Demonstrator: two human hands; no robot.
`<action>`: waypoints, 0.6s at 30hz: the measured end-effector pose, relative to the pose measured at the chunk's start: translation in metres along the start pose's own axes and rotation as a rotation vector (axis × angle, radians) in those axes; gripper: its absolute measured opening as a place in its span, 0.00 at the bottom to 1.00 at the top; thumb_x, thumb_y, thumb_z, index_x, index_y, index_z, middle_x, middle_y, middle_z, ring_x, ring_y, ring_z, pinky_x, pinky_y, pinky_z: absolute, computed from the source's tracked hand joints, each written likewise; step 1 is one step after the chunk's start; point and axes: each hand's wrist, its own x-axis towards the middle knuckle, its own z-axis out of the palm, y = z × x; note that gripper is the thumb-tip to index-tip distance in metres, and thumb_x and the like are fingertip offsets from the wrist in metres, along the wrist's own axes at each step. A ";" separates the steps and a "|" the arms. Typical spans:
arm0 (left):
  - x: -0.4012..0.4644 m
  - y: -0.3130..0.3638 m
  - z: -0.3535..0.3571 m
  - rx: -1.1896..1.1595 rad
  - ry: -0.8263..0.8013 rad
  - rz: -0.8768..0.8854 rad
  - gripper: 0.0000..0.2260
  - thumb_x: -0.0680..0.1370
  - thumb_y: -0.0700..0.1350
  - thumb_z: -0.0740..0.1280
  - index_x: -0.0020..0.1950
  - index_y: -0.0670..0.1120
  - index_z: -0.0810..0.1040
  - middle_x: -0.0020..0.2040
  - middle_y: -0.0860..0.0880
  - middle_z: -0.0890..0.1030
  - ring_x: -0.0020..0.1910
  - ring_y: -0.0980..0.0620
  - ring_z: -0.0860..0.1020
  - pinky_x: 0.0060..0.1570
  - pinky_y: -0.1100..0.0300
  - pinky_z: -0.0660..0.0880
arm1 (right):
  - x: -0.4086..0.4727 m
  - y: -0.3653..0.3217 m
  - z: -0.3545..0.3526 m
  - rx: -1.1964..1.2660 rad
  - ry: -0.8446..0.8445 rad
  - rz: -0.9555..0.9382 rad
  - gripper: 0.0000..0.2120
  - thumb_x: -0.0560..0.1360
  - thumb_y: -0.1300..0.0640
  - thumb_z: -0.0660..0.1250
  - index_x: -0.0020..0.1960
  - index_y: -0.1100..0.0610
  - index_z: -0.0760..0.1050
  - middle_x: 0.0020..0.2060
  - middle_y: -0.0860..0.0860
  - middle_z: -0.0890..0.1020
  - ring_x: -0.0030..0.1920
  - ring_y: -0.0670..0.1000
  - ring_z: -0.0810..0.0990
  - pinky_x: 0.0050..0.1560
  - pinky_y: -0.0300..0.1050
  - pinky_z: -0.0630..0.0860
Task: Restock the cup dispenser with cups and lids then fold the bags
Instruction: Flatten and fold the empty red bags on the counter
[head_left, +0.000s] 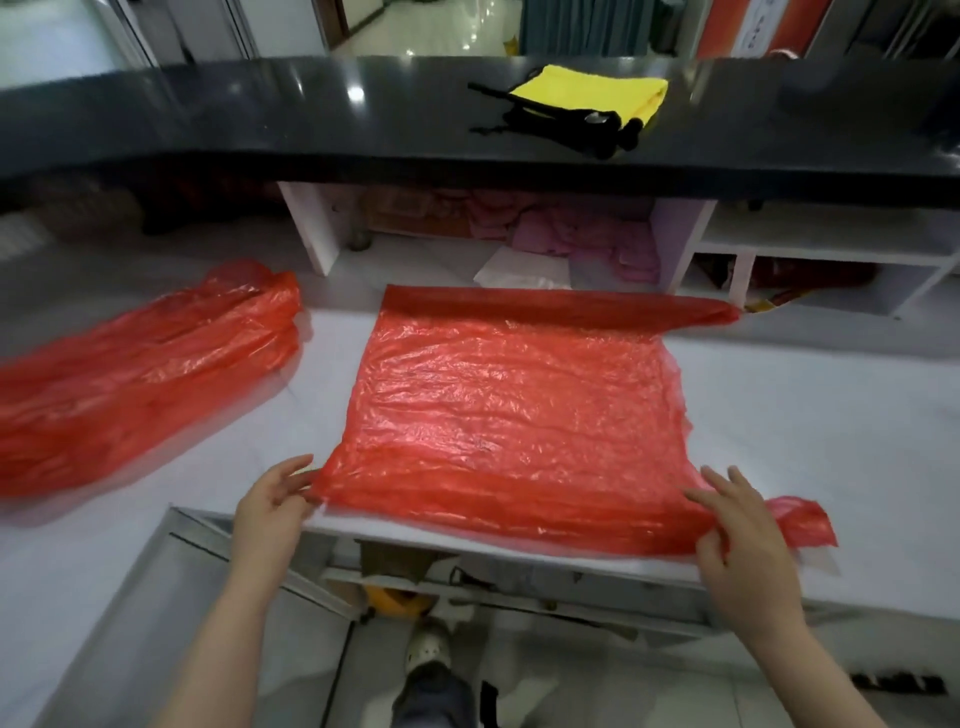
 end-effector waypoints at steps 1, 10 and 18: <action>-0.002 0.003 0.001 -0.017 -0.010 0.001 0.24 0.75 0.27 0.57 0.59 0.52 0.76 0.55 0.45 0.81 0.52 0.47 0.80 0.51 0.54 0.75 | -0.002 0.005 -0.003 0.019 0.054 0.029 0.20 0.69 0.75 0.60 0.57 0.63 0.79 0.63 0.61 0.77 0.70 0.60 0.67 0.68 0.57 0.62; -0.023 0.029 0.022 0.173 -0.325 0.005 0.27 0.75 0.37 0.70 0.69 0.56 0.69 0.62 0.52 0.73 0.57 0.51 0.74 0.38 0.66 0.74 | 0.010 0.041 -0.029 -0.049 0.182 0.322 0.33 0.62 0.57 0.60 0.67 0.63 0.72 0.69 0.67 0.67 0.72 0.66 0.60 0.73 0.59 0.52; -0.041 0.029 0.039 0.348 -0.482 0.136 0.31 0.70 0.49 0.75 0.69 0.61 0.66 0.63 0.58 0.69 0.59 0.56 0.73 0.52 0.64 0.74 | 0.013 0.050 -0.020 -0.217 -0.094 0.431 0.37 0.67 0.48 0.75 0.72 0.51 0.66 0.68 0.56 0.72 0.68 0.62 0.65 0.65 0.59 0.65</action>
